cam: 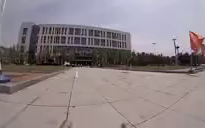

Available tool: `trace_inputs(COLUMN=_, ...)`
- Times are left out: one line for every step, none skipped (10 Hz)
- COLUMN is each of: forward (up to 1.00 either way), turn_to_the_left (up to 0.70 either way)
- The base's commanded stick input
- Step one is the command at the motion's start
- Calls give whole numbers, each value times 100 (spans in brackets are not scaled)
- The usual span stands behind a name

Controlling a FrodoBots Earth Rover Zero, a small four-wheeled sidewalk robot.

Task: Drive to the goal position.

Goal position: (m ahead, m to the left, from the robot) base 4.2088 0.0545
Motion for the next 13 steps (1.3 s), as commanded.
trace_inputs(forward=100, turn_to_the_left=0)
trace_inputs(forward=100, turn_to_the_left=6)
trace_inputs(forward=100, turn_to_the_left=32)
trace_inputs(forward=100, turn_to_the_left=22)
trace_inputs(forward=100, turn_to_the_left=9)
trace_inputs(forward=100, turn_to_the_left=7)
trace_inputs(forward=100, turn_to_the_left=27)
trace_inputs(forward=100, turn_to_the_left=0)
trace_inputs(forward=100, turn_to_the_left=0)
trace_inputs(forward=100, turn_to_the_left=0)
trace_inputs(forward=100, turn_to_the_left=0)
trace_inputs(forward=100, turn_to_the_left=0)
trace_inputs(forward=100, turn_to_the_left=0)
